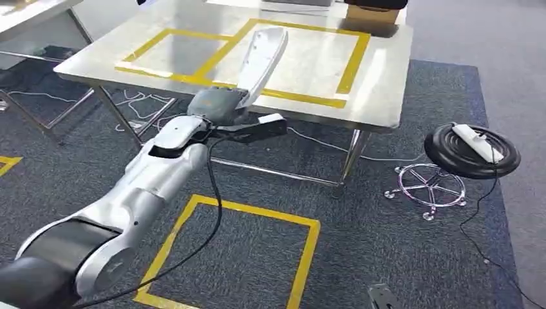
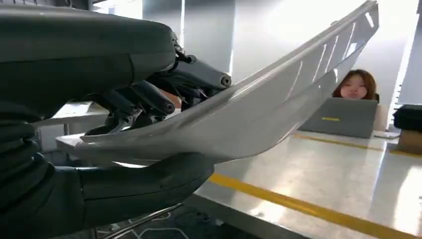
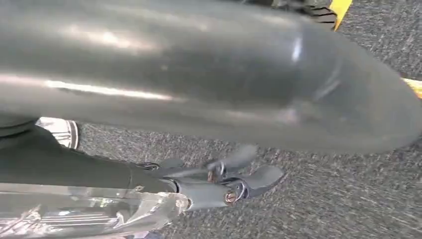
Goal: Take the parts from the cabinet and place them on the table.
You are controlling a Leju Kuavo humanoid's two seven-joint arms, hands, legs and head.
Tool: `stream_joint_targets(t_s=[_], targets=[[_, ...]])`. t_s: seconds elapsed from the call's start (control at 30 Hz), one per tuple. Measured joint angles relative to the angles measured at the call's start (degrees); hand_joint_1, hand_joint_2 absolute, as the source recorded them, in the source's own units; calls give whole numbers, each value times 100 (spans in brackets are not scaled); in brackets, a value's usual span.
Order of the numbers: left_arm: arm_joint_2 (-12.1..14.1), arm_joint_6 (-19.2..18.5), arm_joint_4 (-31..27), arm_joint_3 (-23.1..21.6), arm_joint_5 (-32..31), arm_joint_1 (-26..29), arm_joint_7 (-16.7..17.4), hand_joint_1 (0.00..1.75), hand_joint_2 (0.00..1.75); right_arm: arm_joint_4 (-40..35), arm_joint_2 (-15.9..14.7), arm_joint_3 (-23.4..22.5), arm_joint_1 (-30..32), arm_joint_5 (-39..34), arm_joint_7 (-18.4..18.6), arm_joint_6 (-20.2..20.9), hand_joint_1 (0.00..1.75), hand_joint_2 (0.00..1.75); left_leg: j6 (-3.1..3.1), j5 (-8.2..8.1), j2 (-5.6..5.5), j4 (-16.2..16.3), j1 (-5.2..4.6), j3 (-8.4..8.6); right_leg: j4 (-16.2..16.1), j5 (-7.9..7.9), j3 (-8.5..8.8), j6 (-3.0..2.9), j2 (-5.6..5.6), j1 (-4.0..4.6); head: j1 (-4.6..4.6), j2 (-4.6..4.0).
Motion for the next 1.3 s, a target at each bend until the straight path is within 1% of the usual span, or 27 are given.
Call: stream_joint_targets(t_s=[0.03, 0.07, 0.1, 0.2, 0.23, 0.27, 0.37, 0.4, 0.43, 0.47, 0.53, 0.57, 0.6, 0.63, 0.7, 0.73, 0.77, 0.87, 0.93, 1.03, 1.07, 1.1, 1.13, 1.2, 1.23, 1.27, 1.3], targets=[[-13, 0, 2, 0, -2, 11, 0, 175, 175, 0, 0, 0, 9, 0, 0, 0, 0, 0, -5, -10, -1, 1, 1, 3, 437, -130, -243, 19, -2, -11, 4, 0], [-20, 0, 15, 0, -7, 20, 0, 175, 175, 0, 0, 0, 16, 0, 0, 0, 0, 0, -19, -20, -3, 2, 5, 13, 587, -97, -373, 39, -2, -27, 0, 0], [-28, -2, 33, 2, -15, 19, -2, 175, 175, 0, 0, 0, 18, 0, 0, 0, 0, 0, -44, -36, -8, 6, 17, 28, 452, 52, -334, 52, -2, -42, -2, 0], [-44, 0, 37, 2, -17, 4, -2, 175, 175, 0, 0, 0, 16, 0, 0, -2, 0, 0, -171, -136, -9, 27, 80, 144, -968, 819, 337, 120, -65, -116, 0, 0], [-46, 0, 39, 4, -17, -20, 0, 175, 175, 4, 9, 0, 7, -2, 0, -2, 0, 0, -235, -174, -9, 45, 46, 135, -1105, 682, 489, 160, -85, -44, 22, 0], [-46, 0, 44, 7, -22, -33, -2, 175, 175, 4, 15, 0, 0, -4, 2, -2, 0, 0, -262, -184, -9, 82, 51, 120, -1180, 660, 496, 11, -65, -50, 20, 0], [-65, 0, 61, 9, -39, -11, 0, 175, 175, 4, 11, 0, 11, -7, 7, -9, 0, 0, -347, -193, 39, 9, 102, 169, -1158, 622, 476, -155, 9, 15, -30, 0], [-79, 0, 59, 11, -48, -11, 0, 175, 175, 2, 9, -2, 21, -7, 7, -9, 0, 0, -379, -253, 0, 31, 140, 171, -1214, 633, 524, -227, 28, -1, -39, 0], [-74, 4, 59, 22, -50, -19, -2, 175, 175, 2, 9, -2, 13, -7, 7, -11, 0, 0, -355, -354, -107, 227, 137, 80, -1236, 625, 552, -261, 42, 8, -43, 0], [-74, 2, 61, 35, -50, -32, 0, 175, 175, 2, 9, -2, -1, -7, 4, -11, 0, 0, -330, -576, -201, 719, 110, -199, -1242, 616, 560, -330, 43, 8, -66, 0], [-55, 0, 68, 44, -50, 7, 0, 175, 175, 2, 9, -2, -32, -7, 4, -9, 0, 0, -322, -900, -282, 1715, 104, -790, -1242, 592, 575, -363, 77, 11, -70, 0], [-46, 0, 72, 44, -50, 40, 0, 175, 175, 2, 9, -2, -29, -7, 7, -9, 0, 0, -318, -905, -291, 1965, 104, -996, -1242, 583, 585, -361, 107, 10, -72, 0], [-44, 0, 72, 44, -50, 60, -2, 175, 175, 2, 9, -2, -19, -7, 7, -9, 0, 0, -314, -768, -292, 1938, 109, -1059, -1241, 572, 598, -349, 138, 2, -72, 0], [-41, 0, 72, 46, -50, 66, -2, 175, 175, 2, 9, -2, -12, -7, 7, -9, 0, 0, -310, -482, -291, 1649, 119, -993, -1235, 554, 616, -322, 173, -10, -74, 0], [-26, 2, 72, 59, -50, 57, -2, 175, 175, 2, 9, -2, -10, -9, 7, -9, 0, 0, -328, 105, -291, 706, 140, -598, -1198, 493, 665, -225, 219, -53, -81, 0], [-24, 2, 74, 63, -50, 52, 0, 175, 175, 0, 0, -2, -12, -7, 7, -9, 0, 0, -368, 199, -297, 375, 171, -449, -1174, 457, 658, -161, 234, -22, -135, 0], [-42, 2, 74, 70, -50, 45, 0, 175, 175, 0, -2, -2, -27, -7, 7, -9, 0, 0, -320, 88, -340, 251, 164, -393, -1087, 401, 619, -132, 243, 3, -129, 2], [-55, 2, 76, 85, -52, 62, 0, 175, 175, 0, -2, -2, 7, -9, 7, -9, 0, 0, -187, 60, -340, 307, 116, -425, -1172, 410, 652, -82, 238, -43, -74, 0], [-59, 2, 74, 98, -52, 48, 0, 175, 175, 0, -2, -2, 13, -7, 7, -9, 0, 0, -104, 47, -339, 299, 114, -373, -985, 289, 579, -48, 128, -51, -65, 0], [-66, 2, 76, 101, -52, 41, -2, 175, 175, 0, -2, -2, -1, -9, 7, -7, 0, 0, -30, -1, -337, 300, 66, -326, 344, -232, -125, -70, 78, -27, -55, 0], [-70, 0, 81, 101, -52, 46, 0, 175, 175, 0, -2, -2, 12, -9, 7, -7, 0, 0, -13, -18, -336, 301, 40, -314, 651, -294, -331, -93, 78, -22, -55, 0], [-76, 0, 81, 101, -57, 55, 0, 175, 175, 2, -2, -2, 21, -9, 7, -7, 0, 0, -4, -39, -338, 301, 18, -293, 664, -214, -394, -124, 78, -13, -55, 0], [-79, 0, 81, 101, -59, 56, 0, 175, 175, 0, -2, -2, 22, -9, 7, -7, 0, 0, 1, -61, -339, 301, 2, -266, 437, -18, -325, -162, 79, 10, -57, 0], [-90, 0, 81, 103, -68, 53, -2, 175, 175, 0, -2, -2, 16, -9, 4, -9, 0, 0, -14, -130, -339, 300, -13, -166, -619, 592, 151, -251, 75, 74, -59, 0], [-96, 0, 81, 103, -70, 51, 0, 175, 175, 0, -2, -2, 14, -9, 4, -11, 0, 0, -30, -163, -338, 290, -12, -130, -1004, 706, 319, -284, 46, 103, -52, 0], [-96, 0, 81, 103, -74, 38, 0, 175, 175, 0, -2, -2, 3, -9, 0, -11, 0, 0, -65, -185, -341, 300, -53, -132, -1096, 623, 439, -274, 39, 129, -57, 0], [-96, -2, 81, 105, -79, 42, 0, 175, 175, 2, -2, -2, -4, -9, 2, -9, 0, 0, -85, -179, -337, 280, -43, -132, -1092, 618, 430, -266, 44, 133, -57, 0]])
